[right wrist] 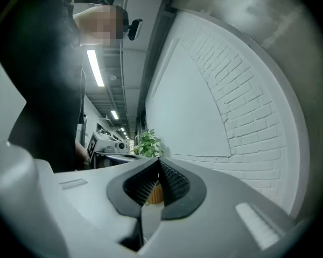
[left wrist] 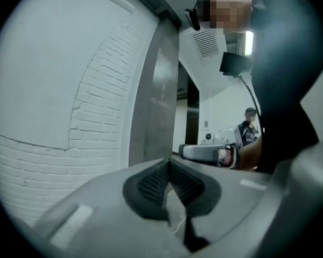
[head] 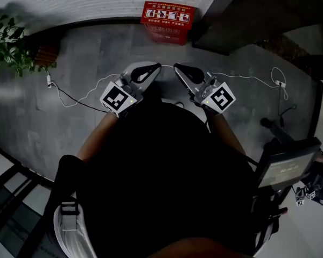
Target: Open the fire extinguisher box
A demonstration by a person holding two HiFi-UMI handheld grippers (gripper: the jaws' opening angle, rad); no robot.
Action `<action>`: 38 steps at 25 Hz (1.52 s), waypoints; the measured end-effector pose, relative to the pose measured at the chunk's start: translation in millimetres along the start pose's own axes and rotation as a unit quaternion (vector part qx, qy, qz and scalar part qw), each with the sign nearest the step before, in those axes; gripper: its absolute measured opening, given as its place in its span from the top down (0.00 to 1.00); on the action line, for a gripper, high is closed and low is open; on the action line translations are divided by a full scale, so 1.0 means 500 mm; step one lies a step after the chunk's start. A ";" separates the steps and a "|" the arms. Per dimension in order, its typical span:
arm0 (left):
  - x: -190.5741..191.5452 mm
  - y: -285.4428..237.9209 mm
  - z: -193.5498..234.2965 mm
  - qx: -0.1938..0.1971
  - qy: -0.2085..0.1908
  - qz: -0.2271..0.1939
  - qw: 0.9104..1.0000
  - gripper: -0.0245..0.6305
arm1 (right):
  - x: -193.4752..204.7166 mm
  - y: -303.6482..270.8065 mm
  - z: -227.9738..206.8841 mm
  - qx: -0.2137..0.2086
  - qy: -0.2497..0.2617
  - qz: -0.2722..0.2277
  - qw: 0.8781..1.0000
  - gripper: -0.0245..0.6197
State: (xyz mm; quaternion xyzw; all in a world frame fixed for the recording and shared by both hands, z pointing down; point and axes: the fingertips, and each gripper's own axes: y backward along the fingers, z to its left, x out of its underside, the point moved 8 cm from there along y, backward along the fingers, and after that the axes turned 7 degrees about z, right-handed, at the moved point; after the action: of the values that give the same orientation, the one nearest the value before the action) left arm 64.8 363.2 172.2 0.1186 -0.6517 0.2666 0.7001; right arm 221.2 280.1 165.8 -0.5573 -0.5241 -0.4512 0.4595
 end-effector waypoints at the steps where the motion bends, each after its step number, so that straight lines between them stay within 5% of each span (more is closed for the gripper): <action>1: 0.002 -0.003 0.031 0.007 0.002 -0.001 1.000 0.96 | -0.002 -0.023 -0.015 0.004 0.001 0.004 1.000 0.95; 7: -0.014 -0.024 0.227 0.049 -0.017 -0.019 0.998 0.96 | -0.049 -0.178 -0.088 0.023 0.017 0.027 0.999 0.95; 17: -0.017 -0.061 0.462 0.083 0.010 -0.016 0.996 0.96 | -0.056 -0.330 -0.229 0.075 -0.001 0.050 0.996 0.95; 23: -0.013 -0.114 0.489 0.067 0.048 -0.007 0.997 0.96 | -0.035 -0.318 -0.306 0.073 -0.007 0.065 0.995 0.95; 30: -0.018 -0.194 0.515 0.011 0.018 0.004 1.000 0.96 | -0.047 -0.297 -0.408 0.037 0.005 0.056 0.998 0.95; 38: -0.010 -0.275 0.549 -0.037 0.033 0.013 0.999 0.96 | 0.015 -0.274 -0.534 0.080 -0.014 0.063 0.995 0.95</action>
State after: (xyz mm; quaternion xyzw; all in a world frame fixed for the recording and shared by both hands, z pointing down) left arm -95.9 107.1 225.7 0.0750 -0.6390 0.2553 0.7217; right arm 79.2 22.1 224.2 -0.5569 -0.5286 -0.3706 0.5226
